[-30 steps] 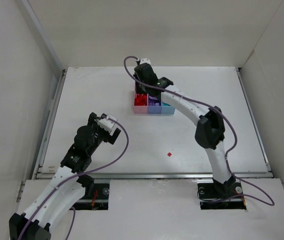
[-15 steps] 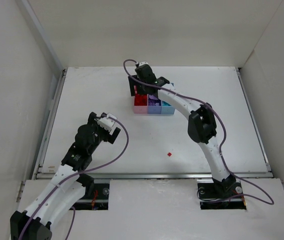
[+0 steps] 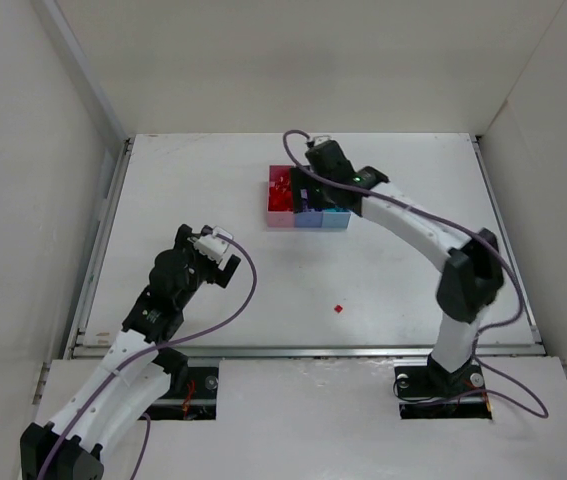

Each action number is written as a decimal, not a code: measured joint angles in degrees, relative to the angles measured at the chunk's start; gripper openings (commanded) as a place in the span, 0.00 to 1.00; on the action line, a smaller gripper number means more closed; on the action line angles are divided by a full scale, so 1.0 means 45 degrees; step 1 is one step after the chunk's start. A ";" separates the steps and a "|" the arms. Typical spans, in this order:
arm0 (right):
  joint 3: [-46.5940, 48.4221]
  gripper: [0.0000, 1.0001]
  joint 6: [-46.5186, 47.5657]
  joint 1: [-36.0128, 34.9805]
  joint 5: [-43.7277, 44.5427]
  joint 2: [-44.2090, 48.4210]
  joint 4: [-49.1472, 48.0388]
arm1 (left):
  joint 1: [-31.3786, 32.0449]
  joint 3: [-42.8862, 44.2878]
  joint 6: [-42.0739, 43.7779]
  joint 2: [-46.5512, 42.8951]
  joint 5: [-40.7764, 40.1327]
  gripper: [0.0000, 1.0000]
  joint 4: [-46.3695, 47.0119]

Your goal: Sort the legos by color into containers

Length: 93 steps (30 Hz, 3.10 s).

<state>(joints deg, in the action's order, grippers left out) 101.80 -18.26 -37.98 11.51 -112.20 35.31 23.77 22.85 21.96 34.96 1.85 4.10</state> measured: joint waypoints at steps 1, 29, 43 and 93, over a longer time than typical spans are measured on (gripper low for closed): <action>-0.1030 0.93 -0.0194 -0.0005 0.0024 0.1083 0.0010 | 0.0000 0.0000 0.0000 -0.0034 0.0000 0.90 0.0000; -1.0501 0.57 -0.4318 -0.2448 -0.0617 0.4109 0.0282 | 0.0000 -0.0005 0.0000 -0.0321 0.0345 0.90 0.0087; -1.0987 0.44 -0.4716 -0.2832 -0.0520 0.4522 -0.0267 | 0.0000 -0.0005 0.0000 -0.0316 0.0350 0.91 0.0087; 0.3094 0.00 -0.0923 -0.1209 0.2487 -0.2560 0.0427 | -0.0209 -0.0005 0.0000 -0.0248 -0.0131 0.91 0.0097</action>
<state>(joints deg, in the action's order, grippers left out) 115.72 -22.41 -43.42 22.70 -123.72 37.23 22.83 22.83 21.96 33.85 1.26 4.54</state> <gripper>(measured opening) 0.231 0.906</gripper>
